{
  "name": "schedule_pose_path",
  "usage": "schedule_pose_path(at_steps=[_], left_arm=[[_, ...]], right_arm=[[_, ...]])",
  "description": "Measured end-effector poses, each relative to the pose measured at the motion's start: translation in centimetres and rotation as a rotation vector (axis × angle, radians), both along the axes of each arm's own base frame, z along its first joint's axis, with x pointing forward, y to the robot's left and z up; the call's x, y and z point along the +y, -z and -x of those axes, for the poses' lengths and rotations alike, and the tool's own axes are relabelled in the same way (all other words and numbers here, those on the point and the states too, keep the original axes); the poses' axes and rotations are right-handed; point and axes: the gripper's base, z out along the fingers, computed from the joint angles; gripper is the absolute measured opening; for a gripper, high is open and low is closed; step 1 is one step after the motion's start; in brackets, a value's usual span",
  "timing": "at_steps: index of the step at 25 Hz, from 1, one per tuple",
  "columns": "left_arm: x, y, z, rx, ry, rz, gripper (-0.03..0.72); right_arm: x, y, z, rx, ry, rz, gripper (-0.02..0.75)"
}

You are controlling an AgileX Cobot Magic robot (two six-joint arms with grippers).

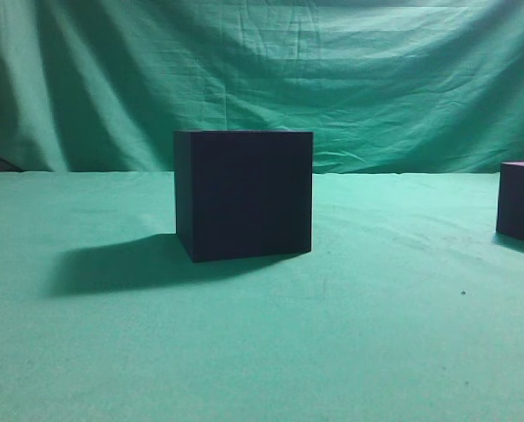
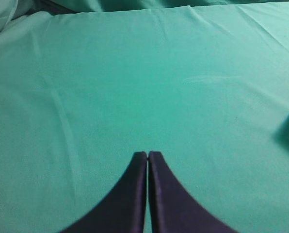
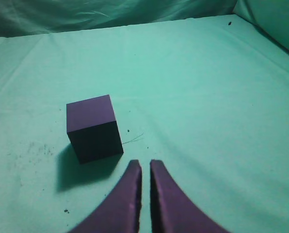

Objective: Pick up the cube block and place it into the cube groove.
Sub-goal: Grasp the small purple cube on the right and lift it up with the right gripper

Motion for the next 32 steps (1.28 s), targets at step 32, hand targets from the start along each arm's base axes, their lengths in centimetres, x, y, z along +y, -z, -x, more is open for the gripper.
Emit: schedule_pose_path(at_steps=[32], left_arm=[[0.0,0.0,0.0,0.0,0.0,0.0,0.0]], right_arm=[[-0.1,-8.8,-2.2,-0.249,0.013,0.004,0.0]])
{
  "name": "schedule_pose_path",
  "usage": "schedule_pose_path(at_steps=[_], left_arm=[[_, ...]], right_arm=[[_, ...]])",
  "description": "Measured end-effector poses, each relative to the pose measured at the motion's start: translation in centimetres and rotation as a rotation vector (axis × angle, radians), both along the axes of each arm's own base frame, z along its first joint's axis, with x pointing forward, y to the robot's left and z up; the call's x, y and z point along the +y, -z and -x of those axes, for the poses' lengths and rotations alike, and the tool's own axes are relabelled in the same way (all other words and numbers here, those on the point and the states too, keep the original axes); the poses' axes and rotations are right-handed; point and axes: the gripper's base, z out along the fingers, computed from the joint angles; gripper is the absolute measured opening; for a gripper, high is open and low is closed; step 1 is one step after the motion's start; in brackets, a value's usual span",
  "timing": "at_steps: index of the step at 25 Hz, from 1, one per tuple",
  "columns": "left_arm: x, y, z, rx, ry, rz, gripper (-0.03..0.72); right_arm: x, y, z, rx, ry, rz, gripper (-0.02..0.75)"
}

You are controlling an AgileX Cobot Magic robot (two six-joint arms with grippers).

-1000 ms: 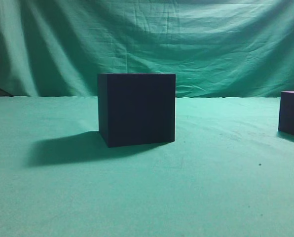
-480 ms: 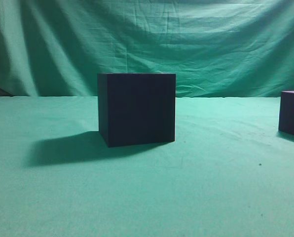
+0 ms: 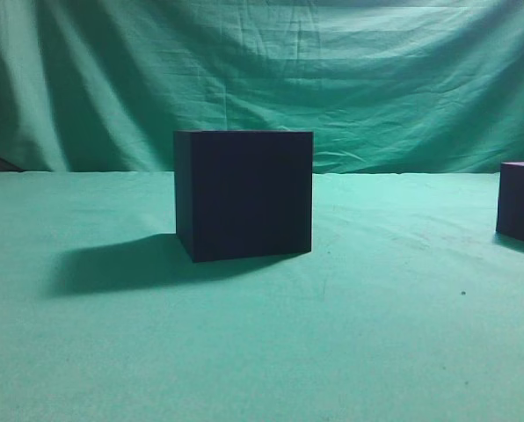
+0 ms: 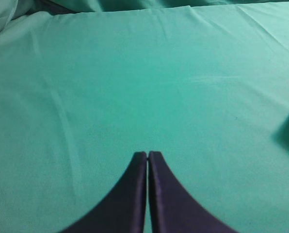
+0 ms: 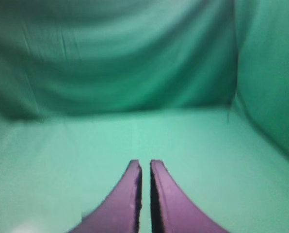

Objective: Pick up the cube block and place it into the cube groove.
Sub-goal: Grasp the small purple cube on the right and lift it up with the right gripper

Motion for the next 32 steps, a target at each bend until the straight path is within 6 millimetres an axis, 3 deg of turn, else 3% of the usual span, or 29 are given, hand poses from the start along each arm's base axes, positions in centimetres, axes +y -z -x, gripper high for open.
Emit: schedule_pose_path(at_steps=[4,11,15,20,25,28,32], left_arm=[[0.0,0.0,0.0,0.0,0.0,0.0,0.0],[0.0,0.0,0.0,0.0,0.0,0.0,0.0],[0.0,0.0,0.0,0.0,0.0,0.0,0.0],[0.0,0.0,0.0,0.0,0.0,0.0,0.0],[0.0,0.0,0.0,0.0,0.0,0.0,0.0],[0.0,0.0,0.0,0.0,0.0,0.0,0.0],[0.0,0.0,0.0,0.0,0.0,0.0,0.0]], right_arm=[[0.3,0.1,-2.8,0.342,-0.022,-0.025,0.0],[1.0,0.0,-7.1,0.624,-0.053,-0.146,0.0],[1.8,-0.7,-9.5,0.779,-0.2,0.018,0.0],[5.1,-1.3,-12.7,0.942,-0.42,0.263,0.0],[6.7,-0.5,-16.0,1.096,-0.394,0.374,0.0],[7.1,0.0,-17.8,1.137,-0.384,0.383,0.136],[7.5,0.8,-19.4,1.158,-0.379,0.382,0.442]])
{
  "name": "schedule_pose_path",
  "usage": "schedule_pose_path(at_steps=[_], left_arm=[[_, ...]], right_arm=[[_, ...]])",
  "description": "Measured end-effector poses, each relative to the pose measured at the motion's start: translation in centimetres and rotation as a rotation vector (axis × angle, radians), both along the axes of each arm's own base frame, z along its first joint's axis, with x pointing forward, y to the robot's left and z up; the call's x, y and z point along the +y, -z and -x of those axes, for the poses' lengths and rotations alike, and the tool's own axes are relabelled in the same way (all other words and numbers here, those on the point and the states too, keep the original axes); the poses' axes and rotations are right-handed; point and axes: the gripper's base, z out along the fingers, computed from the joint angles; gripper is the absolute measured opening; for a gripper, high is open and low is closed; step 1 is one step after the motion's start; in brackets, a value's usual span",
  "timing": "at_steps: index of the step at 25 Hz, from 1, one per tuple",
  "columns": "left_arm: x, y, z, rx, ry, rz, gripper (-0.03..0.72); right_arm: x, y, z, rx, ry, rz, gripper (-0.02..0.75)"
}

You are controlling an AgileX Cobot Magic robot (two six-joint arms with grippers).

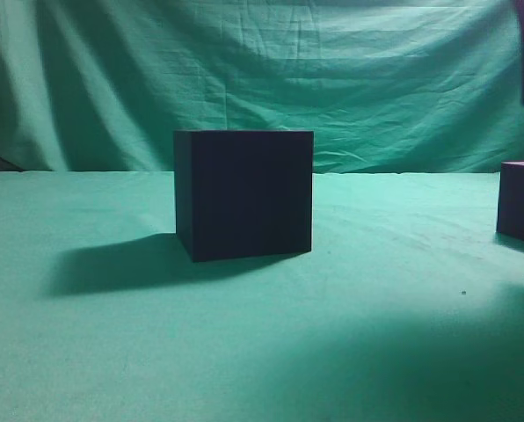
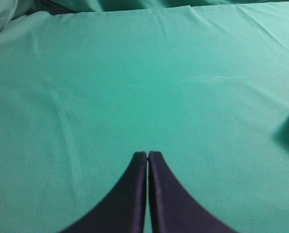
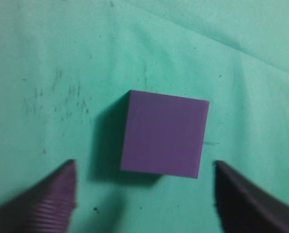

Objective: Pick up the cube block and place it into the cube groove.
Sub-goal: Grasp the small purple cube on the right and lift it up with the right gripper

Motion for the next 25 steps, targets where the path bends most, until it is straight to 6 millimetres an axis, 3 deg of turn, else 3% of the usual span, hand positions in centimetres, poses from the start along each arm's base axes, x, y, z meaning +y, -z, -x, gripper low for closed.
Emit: schedule_pose_path(at_steps=[2,4,14,19,25], left_arm=[[0.0,0.0,0.0,0.0,0.0,0.0,0.0],[0.0,0.0,0.0,0.0,0.0,0.0,0.0],[0.0,0.0,0.0,0.0,0.0,0.0,0.0],[0.0,0.0,0.0,0.0,0.0,0.0,0.0],[0.0,0.0,0.0,0.0,0.0,0.0,0.0]], right_arm=[[0.1,0.6,-0.5,0.009,0.026,0.0,0.588],[0.1,1.4,-1.0,0.022,0.048,0.012,0.652],[0.3,5.1,-3.0,0.053,0.109,0.05,0.641],[0.4,5.6,-3.2,0.064,0.112,0.055,0.427],[0.6,4.5,-3.6,0.075,0.117,0.059,0.432]])
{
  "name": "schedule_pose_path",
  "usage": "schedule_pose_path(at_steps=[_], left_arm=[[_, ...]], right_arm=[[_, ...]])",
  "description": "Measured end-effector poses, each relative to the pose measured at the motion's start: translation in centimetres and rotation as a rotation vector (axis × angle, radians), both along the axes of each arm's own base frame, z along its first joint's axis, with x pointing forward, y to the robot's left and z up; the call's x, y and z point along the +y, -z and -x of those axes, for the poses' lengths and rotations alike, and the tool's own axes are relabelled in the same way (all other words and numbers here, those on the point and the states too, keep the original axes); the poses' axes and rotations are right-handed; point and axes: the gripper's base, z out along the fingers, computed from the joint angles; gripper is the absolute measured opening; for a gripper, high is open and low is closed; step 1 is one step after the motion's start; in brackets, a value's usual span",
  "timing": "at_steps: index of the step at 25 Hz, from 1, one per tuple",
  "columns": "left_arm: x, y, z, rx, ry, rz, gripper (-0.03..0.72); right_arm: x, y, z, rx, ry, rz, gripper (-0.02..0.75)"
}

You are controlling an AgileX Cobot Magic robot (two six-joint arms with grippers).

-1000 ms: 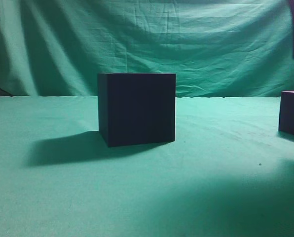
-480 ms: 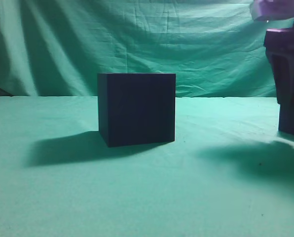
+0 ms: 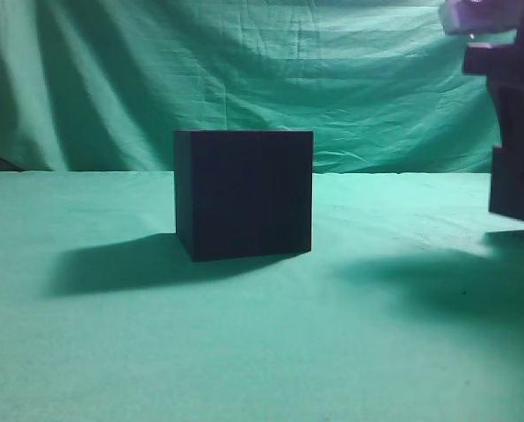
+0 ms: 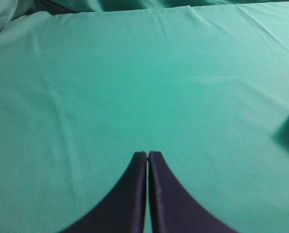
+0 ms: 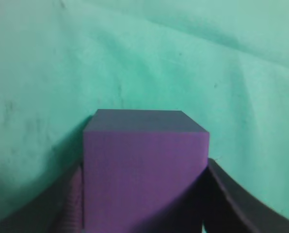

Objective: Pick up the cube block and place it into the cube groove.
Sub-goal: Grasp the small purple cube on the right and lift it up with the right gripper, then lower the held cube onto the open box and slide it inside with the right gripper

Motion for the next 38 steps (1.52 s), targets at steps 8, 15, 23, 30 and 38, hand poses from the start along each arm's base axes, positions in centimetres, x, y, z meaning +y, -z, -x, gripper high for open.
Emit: schedule_pose_path(at_steps=[8,15,23,30,38], left_arm=[[0.0,0.0,0.0,0.0,0.0,0.0,0.0],[0.0,0.0,0.0,0.0,0.0,0.0,0.0],[0.0,0.0,0.0,0.0,0.0,0.0,0.0],[0.0,0.0,0.0,0.0,0.0,0.0,0.0],[0.0,0.0,0.0,0.0,0.0,0.0,0.0]], right_arm=[[7.0,-7.8,-0.5,-0.083,-0.128,-0.038,0.432],[15.6,-11.2,3.7,-0.147,-0.189,-0.182,0.432],[18.7,-8.1,4.2,-0.08,-0.154,-0.181,0.432],[19.4,-6.6,3.6,-0.07,-0.133,-0.181,0.432],[19.4,-6.5,3.4,-0.075,-0.132,-0.158,0.432]])
